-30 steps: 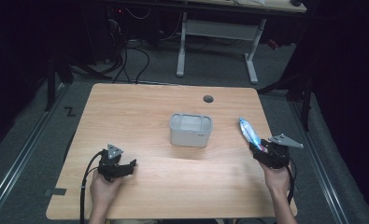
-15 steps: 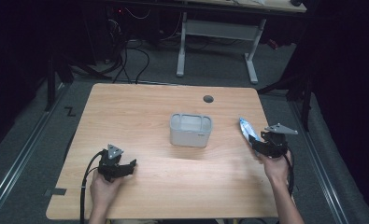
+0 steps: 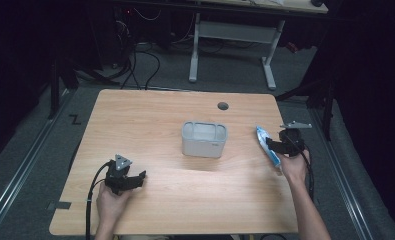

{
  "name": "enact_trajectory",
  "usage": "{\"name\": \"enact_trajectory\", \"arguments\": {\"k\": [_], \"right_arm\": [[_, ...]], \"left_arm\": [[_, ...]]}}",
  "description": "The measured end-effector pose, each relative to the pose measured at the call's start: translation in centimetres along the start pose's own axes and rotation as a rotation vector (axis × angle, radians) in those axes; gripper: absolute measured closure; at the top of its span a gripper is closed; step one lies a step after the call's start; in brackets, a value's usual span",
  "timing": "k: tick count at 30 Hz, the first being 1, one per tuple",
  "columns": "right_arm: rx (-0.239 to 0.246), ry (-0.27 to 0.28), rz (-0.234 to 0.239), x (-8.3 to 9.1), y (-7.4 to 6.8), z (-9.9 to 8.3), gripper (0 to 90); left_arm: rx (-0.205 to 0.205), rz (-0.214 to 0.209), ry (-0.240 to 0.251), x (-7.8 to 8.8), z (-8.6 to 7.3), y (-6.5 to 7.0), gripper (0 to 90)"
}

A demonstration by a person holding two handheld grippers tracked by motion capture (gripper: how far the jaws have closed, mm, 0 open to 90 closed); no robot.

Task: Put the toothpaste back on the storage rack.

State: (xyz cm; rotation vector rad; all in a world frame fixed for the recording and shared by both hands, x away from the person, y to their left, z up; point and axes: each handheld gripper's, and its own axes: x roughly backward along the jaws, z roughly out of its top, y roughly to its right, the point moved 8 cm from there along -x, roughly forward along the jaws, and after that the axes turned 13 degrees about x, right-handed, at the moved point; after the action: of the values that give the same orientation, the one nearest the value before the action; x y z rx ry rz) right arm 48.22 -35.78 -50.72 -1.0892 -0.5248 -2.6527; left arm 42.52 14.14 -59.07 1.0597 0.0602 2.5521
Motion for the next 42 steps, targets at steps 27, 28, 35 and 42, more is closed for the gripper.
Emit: {"name": "enact_trajectory", "arguments": {"k": [27, 28, 35, 42], "right_arm": [[-0.016, -0.244, 0.08, -5.5, 0.3, 0.4, 41.2], [-0.016, -0.266, 0.077, -6.0, 0.4, 0.1, 41.2], [-0.027, -0.289, 0.096, -6.8, 0.2, -0.3, 41.7], [-0.04, -0.314, 0.107, -7.5, 0.3, -0.7, 45.5]], "left_arm": [[0.0, -0.003, -0.001, 0.0, 0.0, 0.0, 23.6], [0.001, -0.004, -0.001, 0.0, 0.0, 0.0, 23.6], [0.0, -0.004, -0.001, 0.0, 0.0, 0.0, 23.6], [-0.001, -0.002, -0.002, 0.0, 0.0, 0.0, 23.6]]}}
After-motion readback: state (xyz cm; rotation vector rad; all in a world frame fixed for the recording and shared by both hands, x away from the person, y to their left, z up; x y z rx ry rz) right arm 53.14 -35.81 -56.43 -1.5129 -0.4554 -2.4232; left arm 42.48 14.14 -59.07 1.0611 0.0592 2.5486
